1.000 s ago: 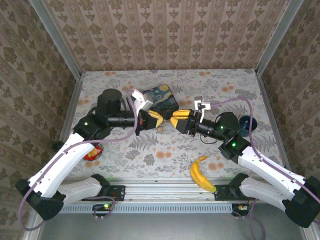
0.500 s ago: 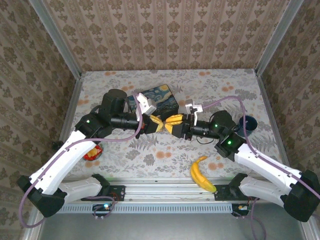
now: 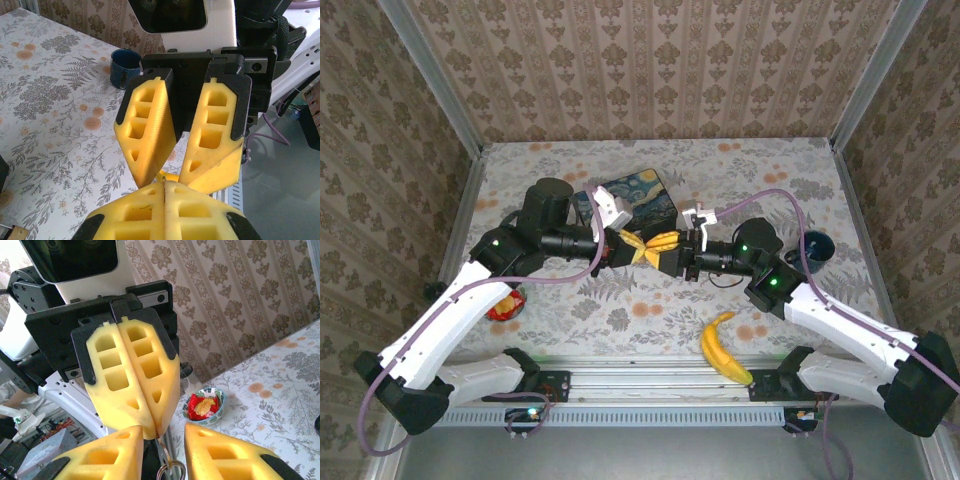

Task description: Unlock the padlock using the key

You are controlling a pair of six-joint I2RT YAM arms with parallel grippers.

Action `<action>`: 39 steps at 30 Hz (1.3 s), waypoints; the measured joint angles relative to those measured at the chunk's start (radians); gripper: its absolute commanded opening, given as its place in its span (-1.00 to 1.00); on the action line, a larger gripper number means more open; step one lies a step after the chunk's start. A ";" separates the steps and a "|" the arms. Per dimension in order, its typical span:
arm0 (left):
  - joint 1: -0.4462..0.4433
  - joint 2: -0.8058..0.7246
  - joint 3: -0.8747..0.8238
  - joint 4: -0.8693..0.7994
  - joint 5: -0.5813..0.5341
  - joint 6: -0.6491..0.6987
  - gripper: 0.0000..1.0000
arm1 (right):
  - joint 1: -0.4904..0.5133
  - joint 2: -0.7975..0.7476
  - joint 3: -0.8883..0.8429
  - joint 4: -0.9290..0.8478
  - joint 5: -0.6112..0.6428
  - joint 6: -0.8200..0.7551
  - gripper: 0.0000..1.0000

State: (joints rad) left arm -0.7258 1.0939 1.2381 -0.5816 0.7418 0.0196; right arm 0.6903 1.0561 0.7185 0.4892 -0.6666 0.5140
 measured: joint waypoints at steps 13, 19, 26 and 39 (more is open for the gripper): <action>0.022 -0.014 -0.001 0.031 0.021 -0.006 -1.00 | 0.000 0.006 0.000 -0.010 -0.023 -0.014 -0.46; 0.025 -0.016 -0.011 0.037 0.034 -0.012 -1.00 | 0.000 0.006 0.000 -0.009 -0.023 -0.014 -0.53; 0.029 -0.016 -0.016 0.043 0.044 -0.012 -1.00 | 0.001 0.006 0.001 -0.005 -0.026 -0.017 -0.85; 0.055 -0.037 -0.047 0.077 0.074 -0.046 -0.80 | 0.002 0.006 0.001 0.002 -0.026 -0.014 -1.00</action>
State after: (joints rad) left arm -0.6712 1.0573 1.1915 -0.5045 0.8162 -0.0265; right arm 0.6922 1.0626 0.7197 0.4908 -0.6926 0.4999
